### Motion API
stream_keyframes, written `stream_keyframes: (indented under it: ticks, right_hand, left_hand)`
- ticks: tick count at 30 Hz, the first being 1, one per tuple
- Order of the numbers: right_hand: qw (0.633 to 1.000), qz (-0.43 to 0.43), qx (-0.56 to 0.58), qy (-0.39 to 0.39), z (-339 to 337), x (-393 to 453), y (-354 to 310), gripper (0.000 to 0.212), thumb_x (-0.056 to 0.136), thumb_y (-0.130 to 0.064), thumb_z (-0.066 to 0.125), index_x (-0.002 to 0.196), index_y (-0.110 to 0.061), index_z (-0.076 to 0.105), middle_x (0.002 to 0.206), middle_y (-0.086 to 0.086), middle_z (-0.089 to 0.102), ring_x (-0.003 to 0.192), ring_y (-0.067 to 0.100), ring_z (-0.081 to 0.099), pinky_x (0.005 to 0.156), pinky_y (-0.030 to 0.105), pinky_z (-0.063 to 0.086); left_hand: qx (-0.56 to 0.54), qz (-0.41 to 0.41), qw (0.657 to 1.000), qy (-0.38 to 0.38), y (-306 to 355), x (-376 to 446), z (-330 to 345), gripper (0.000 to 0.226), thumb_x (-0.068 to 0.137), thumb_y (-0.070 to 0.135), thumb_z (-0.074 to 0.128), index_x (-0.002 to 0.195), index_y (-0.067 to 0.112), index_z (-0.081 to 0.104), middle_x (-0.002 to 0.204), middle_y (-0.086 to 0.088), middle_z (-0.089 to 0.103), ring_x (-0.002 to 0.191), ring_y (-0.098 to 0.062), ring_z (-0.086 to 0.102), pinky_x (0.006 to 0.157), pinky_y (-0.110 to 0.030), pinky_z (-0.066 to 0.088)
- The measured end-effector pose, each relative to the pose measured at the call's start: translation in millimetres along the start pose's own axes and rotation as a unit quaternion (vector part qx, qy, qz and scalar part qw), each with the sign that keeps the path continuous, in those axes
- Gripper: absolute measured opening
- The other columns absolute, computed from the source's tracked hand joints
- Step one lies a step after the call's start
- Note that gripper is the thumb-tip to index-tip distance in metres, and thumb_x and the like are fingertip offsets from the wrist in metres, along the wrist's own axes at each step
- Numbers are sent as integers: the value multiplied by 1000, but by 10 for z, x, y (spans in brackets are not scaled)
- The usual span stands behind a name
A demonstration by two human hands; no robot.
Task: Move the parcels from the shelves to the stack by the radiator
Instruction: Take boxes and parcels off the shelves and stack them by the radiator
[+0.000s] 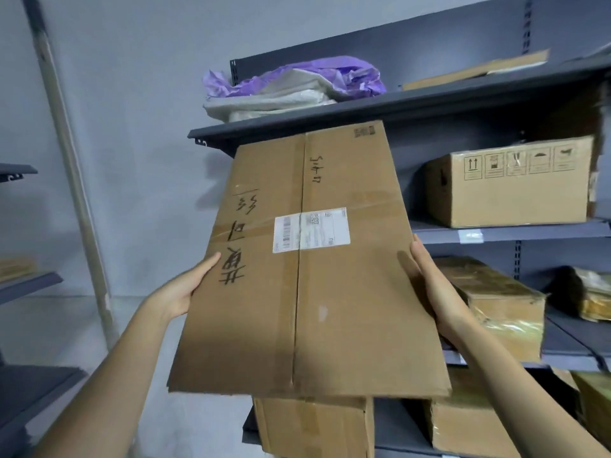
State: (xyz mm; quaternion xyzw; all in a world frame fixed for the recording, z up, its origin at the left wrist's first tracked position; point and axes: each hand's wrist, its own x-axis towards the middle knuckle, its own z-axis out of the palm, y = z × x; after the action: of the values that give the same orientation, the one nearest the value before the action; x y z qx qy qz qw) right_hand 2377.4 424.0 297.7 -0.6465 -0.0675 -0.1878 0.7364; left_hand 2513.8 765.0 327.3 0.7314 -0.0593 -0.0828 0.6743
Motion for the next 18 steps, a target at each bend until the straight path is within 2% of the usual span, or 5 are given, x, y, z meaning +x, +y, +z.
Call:
stream_keyframes:
  ticks: [6, 11, 14, 16, 18]
  right_hand:
    - [994, -43, -92, 26, -347, 399, 256, 64, 88, -46, 55, 141, -52, 20, 135, -29, 45, 117, -7, 47, 90, 17, 39]
    - [992, -65, -106, 31, -467, 537, 465, 85, 69, -49, 69, 141, -48, 24, 129, -24, 53, 114, -4, 54, 97, 26, 45]
    - [993, -65, -97, 26, -537, 453, 429, 75, 75, -43, 69, 139, -46, 31, 125, -24, 58, 109, -6, 58, 91, 22, 47]
    - [993, -58, -95, 26, -599, 316, 351, 67, 79, -41, 68, 137, -43, 35, 121, -22, 60, 107, -5, 60, 89, 21, 49]
    - [995, -57, -81, 31, -664, 111, 258, 53, 82, -38, 66, 129, -41, 43, 111, -24, 63, 95, -11, 62, 74, 11, 51]
  left_hand:
    - [-56, 16, 998, -9, -155, 467, 440, 39, 91, 41, 51, 127, 25, 49, 103, 0, 67, 95, -16, 62, 91, -35, 46]
    - [-68, 34, 997, 1, -533, 569, 465, 68, 72, 45, 67, 134, 23, 50, 125, -4, 63, 112, -20, 60, 98, -38, 45]
    - [-78, 38, 996, 8, -550, 454, 518, 42, 87, 40, 56, 126, 27, 51, 116, -2, 65, 104, -19, 61, 90, -37, 47]
    - [-59, 52, 997, -3, -455, 286, 578, 44, 83, 41, 59, 125, 27, 54, 119, -3, 65, 104, -19, 62, 85, -36, 49]
    - [-38, 60, 997, -8, -353, 60, 641, 52, 71, 44, 66, 120, 27, 58, 117, -2, 67, 99, -18, 66, 80, -35, 50]
